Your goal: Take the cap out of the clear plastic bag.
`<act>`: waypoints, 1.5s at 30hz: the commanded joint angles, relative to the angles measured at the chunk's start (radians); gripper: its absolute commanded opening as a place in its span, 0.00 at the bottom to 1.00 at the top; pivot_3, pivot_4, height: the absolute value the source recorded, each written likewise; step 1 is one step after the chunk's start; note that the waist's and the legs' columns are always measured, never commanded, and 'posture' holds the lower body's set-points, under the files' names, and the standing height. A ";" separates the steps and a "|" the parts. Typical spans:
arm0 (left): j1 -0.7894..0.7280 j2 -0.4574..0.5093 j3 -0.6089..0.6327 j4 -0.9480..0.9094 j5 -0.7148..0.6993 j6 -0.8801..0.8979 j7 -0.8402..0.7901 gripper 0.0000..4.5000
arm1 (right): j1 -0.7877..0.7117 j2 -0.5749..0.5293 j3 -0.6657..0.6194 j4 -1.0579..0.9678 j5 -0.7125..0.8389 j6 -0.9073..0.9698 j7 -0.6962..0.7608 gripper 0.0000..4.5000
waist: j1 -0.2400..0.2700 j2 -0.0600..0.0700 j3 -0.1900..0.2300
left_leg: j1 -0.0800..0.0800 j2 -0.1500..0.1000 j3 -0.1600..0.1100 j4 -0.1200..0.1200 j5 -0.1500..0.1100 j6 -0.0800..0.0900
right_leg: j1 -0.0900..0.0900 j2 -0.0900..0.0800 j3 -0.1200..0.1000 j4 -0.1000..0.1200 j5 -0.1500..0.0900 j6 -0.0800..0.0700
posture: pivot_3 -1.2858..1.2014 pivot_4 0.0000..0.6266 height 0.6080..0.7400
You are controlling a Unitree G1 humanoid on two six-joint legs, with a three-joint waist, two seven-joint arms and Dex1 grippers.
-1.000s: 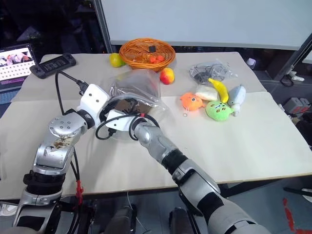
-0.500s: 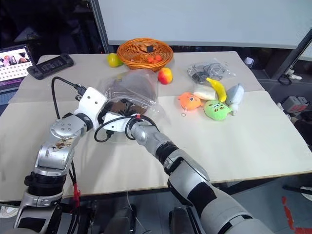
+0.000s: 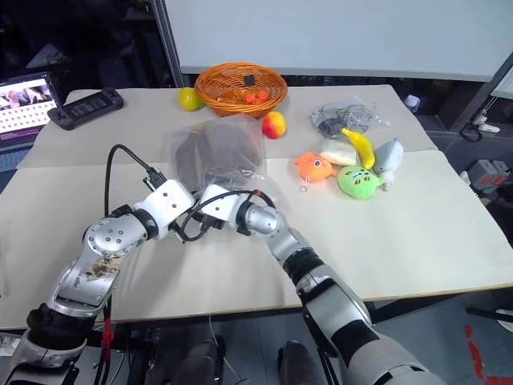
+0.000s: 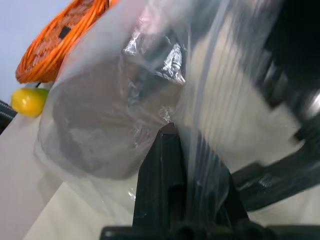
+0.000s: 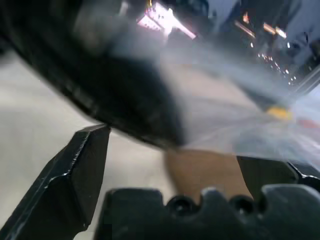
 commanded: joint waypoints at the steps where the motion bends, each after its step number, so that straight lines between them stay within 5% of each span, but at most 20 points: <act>1: 0.003 -0.005 0.008 -0.043 -0.004 -0.008 -0.007 0.01 | 0.001 -0.031 -0.030 -0.093 0.014 0.025 0.046 1.00 | -0.003 0.000 0.000 | 0.000 0.000 0.000 0.000 0.000 0.000 | 0.000 0.000 0.000 0.000 0.000 0.000 | 0.52 0.24 1.00; 19: -0.044 -0.005 0.030 -0.093 -0.006 0.046 -0.032 0.01 | -0.190 -0.079 0.231 0.384 -0.561 0.030 -0.543 1.00 | -0.002 0.000 0.000 | 0.002 0.000 0.001 0.000 0.000 0.000 | 0.000 0.000 0.002 0.001 0.000 0.000 | 0.52 0.24 1.00; 29: -0.052 -0.030 0.013 -0.102 -0.004 0.058 -0.026 0.01 | -0.337 0.116 0.207 0.585 -0.549 0.199 -0.624 1.00 | -0.007 0.000 0.000 | 0.002 0.000 0.001 -0.001 0.001 -0.001 | -0.001 0.000 0.002 0.001 0.000 0.000 | 0.52 0.24 1.00; 45: -0.044 -0.038 0.018 -0.111 -0.007 0.067 -0.018 0.01 | -0.391 0.269 0.190 0.661 -0.550 0.377 -0.681 1.00 | -0.014 0.000 0.000 | 0.003 -0.001 0.000 -0.002 0.001 -0.001 | 0.000 0.000 0.002 0.002 0.000 0.000 | 0.52 0.24 1.00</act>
